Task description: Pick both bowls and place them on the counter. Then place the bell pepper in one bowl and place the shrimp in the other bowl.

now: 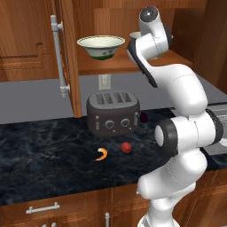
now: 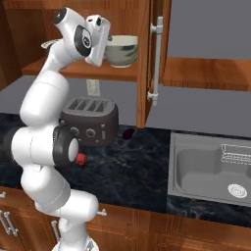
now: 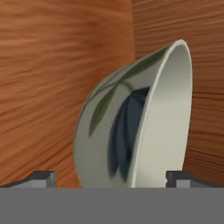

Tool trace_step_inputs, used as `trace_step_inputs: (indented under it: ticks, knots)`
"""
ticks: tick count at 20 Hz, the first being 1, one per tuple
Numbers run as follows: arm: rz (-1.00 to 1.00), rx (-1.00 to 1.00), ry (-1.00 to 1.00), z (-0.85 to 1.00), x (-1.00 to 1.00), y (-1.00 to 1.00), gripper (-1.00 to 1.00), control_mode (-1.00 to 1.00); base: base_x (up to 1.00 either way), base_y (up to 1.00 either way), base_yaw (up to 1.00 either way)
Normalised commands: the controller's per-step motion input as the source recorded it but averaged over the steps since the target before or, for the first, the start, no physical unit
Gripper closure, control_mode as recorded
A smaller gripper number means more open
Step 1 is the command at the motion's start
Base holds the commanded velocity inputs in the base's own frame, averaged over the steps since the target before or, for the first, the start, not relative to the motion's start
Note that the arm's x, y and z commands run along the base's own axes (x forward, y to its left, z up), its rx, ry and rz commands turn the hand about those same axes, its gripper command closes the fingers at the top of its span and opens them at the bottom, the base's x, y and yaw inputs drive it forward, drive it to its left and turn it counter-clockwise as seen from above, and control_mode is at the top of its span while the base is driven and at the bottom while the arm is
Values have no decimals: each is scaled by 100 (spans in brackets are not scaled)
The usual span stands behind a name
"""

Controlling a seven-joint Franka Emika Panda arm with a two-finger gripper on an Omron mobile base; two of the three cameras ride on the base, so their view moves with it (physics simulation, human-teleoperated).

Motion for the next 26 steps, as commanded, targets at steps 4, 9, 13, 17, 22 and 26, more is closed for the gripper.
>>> trace_step_inputs:
  ticks: [4, 9, 13, 17, 22, 26]
  knots:
    - [0, 0, 3, -7, 23, -1, -100, -100, 0, 0, 0]
    - [0, 0, 6, 0, 30, 0, -100, -100, 0, 0, 0]
    - [0, 0, 5, -10, 9, -1, 100, -100, 0, 0, 0]
    - [0, 0, 0, -14, -3, -4, 100, -100, 0, 0, 0]
    - [0, 0, -2, -25, -41, 0, 100, -100, 0, 0, 0]
    - [0, 0, -14, -21, -95, 13, 100, -100, 0, 0, 0]
